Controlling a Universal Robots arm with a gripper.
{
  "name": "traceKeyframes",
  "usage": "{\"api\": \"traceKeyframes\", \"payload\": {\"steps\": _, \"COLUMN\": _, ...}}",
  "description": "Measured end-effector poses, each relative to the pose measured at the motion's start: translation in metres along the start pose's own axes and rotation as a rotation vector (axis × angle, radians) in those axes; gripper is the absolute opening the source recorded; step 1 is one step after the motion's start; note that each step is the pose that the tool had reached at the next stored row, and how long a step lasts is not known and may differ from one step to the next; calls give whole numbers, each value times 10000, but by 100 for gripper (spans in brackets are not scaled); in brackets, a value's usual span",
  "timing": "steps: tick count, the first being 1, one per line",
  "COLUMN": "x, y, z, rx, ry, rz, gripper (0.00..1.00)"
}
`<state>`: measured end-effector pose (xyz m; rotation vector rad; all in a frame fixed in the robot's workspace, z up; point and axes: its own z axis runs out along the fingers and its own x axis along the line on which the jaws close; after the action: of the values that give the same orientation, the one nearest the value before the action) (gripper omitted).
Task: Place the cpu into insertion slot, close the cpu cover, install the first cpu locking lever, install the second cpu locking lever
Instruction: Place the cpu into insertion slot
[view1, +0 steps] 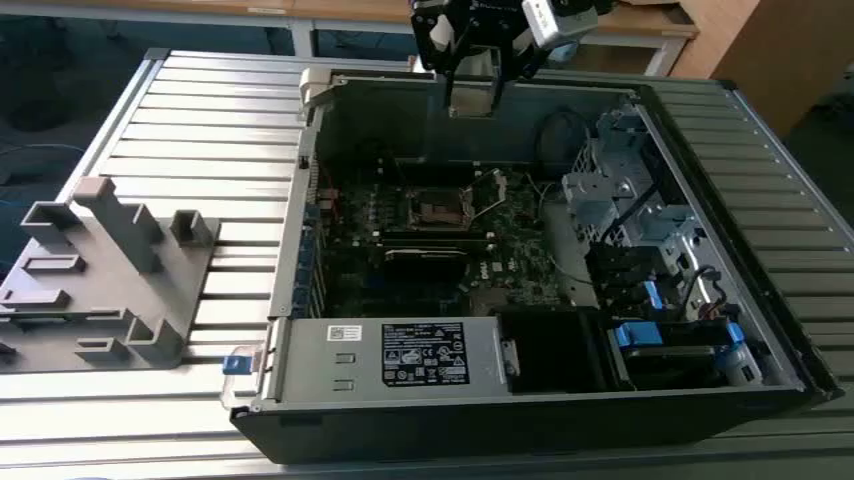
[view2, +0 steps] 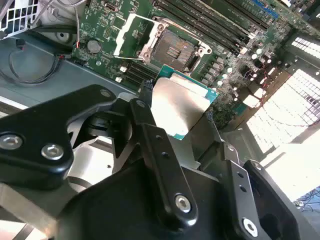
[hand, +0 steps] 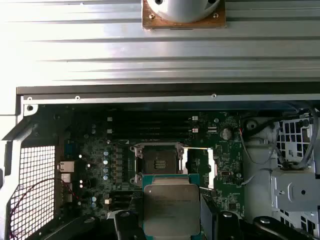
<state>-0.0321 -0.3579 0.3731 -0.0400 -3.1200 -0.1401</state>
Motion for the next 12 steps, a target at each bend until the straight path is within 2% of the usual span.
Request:
{"api": "traceKeyframes", "payload": {"steps": 5, "x": 0, "y": 0, "z": 2, "rx": 0, "ry": 0, "rz": 0, "gripper": 54}}
{"api": "traceKeyframes", "payload": {"steps": 12, "x": -1, "y": -4, "z": 42, "rx": 0, "ry": -3, "rz": 0, "gripper": 54}}
